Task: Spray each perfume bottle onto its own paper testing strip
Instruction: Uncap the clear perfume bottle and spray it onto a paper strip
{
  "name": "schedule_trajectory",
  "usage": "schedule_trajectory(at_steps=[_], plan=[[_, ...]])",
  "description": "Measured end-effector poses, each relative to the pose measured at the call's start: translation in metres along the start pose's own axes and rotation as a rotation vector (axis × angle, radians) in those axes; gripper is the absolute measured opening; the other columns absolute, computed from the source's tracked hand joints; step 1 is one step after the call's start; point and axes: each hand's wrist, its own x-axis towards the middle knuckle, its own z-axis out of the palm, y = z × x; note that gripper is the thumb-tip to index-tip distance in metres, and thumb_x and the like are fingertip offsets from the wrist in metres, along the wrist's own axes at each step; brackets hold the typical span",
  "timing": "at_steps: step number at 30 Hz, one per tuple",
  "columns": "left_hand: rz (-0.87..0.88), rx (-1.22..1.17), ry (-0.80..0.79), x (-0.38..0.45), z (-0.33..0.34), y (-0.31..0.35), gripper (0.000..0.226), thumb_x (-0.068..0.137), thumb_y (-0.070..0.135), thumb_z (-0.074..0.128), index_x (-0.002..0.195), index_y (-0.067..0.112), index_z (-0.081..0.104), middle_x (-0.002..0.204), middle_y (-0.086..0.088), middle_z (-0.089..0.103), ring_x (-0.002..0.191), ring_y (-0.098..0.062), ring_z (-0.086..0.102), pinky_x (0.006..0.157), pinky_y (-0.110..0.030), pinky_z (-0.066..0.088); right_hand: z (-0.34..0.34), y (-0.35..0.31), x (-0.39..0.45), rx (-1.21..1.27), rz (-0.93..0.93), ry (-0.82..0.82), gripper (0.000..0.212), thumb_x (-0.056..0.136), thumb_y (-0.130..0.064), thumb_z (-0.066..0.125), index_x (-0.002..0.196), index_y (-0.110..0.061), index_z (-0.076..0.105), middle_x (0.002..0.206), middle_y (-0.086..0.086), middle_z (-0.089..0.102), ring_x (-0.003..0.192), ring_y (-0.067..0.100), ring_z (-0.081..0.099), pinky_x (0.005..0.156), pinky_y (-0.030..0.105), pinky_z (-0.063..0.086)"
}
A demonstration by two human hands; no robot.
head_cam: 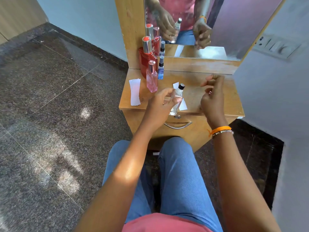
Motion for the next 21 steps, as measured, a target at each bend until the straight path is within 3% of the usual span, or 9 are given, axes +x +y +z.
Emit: schedule_trajectory(at_steps=[3,6,8,11,14,17,19,21], plan=[[-0.004,-0.025,-0.011,0.002,0.004,0.002,0.029,0.09,0.026,0.059,0.117,0.015,0.059,0.111,0.002,0.066,0.099,-0.015,0.062,0.078,-0.022,0.049,0.004,0.019,-0.004,-0.184,-0.123,0.049,0.05,0.07,0.022,0.033,0.111,-0.004,0.045,0.103,0.004,0.048,0.095,0.021,0.051,0.082,0.039,0.047],[0.008,-0.021,0.009,0.005,0.008,0.003,0.027,0.089,0.023,0.06,0.115,0.012,0.06,0.11,0.0,0.066,0.094,-0.013,0.063,0.079,-0.022,0.05,0.004,0.021,-0.005,-0.215,-0.166,0.078,0.049,0.072,0.019,0.044,0.116,-0.003,0.046,0.109,0.008,0.05,0.1,0.017,0.048,0.088,0.036,0.046],[0.024,-0.021,0.033,0.009,0.011,0.002,0.029,0.088,0.023,0.061,0.114,0.011,0.061,0.114,-0.002,0.061,0.101,-0.015,0.061,0.083,-0.022,0.049,0.0,0.014,-0.01,-0.259,-0.222,0.142,0.049,0.073,0.013,0.048,0.119,-0.002,0.046,0.113,0.009,0.048,0.104,0.014,0.043,0.095,0.029,0.039],[0.038,-0.025,0.056,0.016,0.011,0.005,0.03,0.087,0.024,0.062,0.114,0.011,0.062,0.106,-0.001,0.05,0.101,-0.011,0.055,0.078,-0.003,0.039,-0.003,-0.004,-0.021,-0.11,-0.271,0.121,0.049,0.074,0.009,0.046,0.122,0.0,0.045,0.114,0.005,0.047,0.106,0.018,0.047,0.091,0.012,0.037],[0.043,-0.058,0.024,0.021,0.013,0.013,0.028,0.088,0.025,0.062,0.113,0.014,0.065,0.106,-0.007,0.057,0.099,-0.013,0.056,0.086,-0.016,0.042,0.002,-0.012,-0.032,0.029,-0.229,-0.154,0.049,0.086,-0.009,0.057,0.131,-0.015,0.037,0.117,-0.001,0.051,0.107,0.016,0.055,0.094,0.031,0.048],[0.016,-0.137,-0.009,0.026,0.015,0.017,0.03,0.09,0.026,0.059,0.116,0.012,0.064,0.113,-0.012,0.064,0.104,-0.019,0.061,0.093,-0.034,0.048,0.007,-0.011,-0.034,-0.023,-0.199,-0.214,0.052,0.087,-0.031,0.059,0.129,-0.037,0.029,0.104,-0.021,0.058,0.096,0.013,0.063,0.09,0.055,0.049],[-0.005,-0.083,0.022,0.031,0.018,0.016,0.035,0.094,0.03,0.051,0.122,0.011,0.06,0.116,-0.011,0.064,0.102,-0.021,0.063,0.093,-0.039,0.051,0.004,-0.007,-0.033,-0.037,-0.196,-0.187,0.053,0.088,-0.024,0.061,0.132,-0.027,0.032,0.092,-0.02,0.058,0.088,0.017,0.065,0.082,0.054,0.052],[-0.018,0.153,0.079,0.038,0.023,0.012,0.037,0.097,0.025,0.047,0.129,0.008,0.053,0.122,-0.012,0.057,0.105,-0.024,0.06,0.094,-0.04,0.048,-0.002,-0.004,-0.032,-0.038,-0.19,-0.158,0.052,0.088,-0.015,0.062,0.132,-0.017,0.034,0.089,-0.016,0.055,0.083,0.017,0.064,0.077,0.046,0.055]])
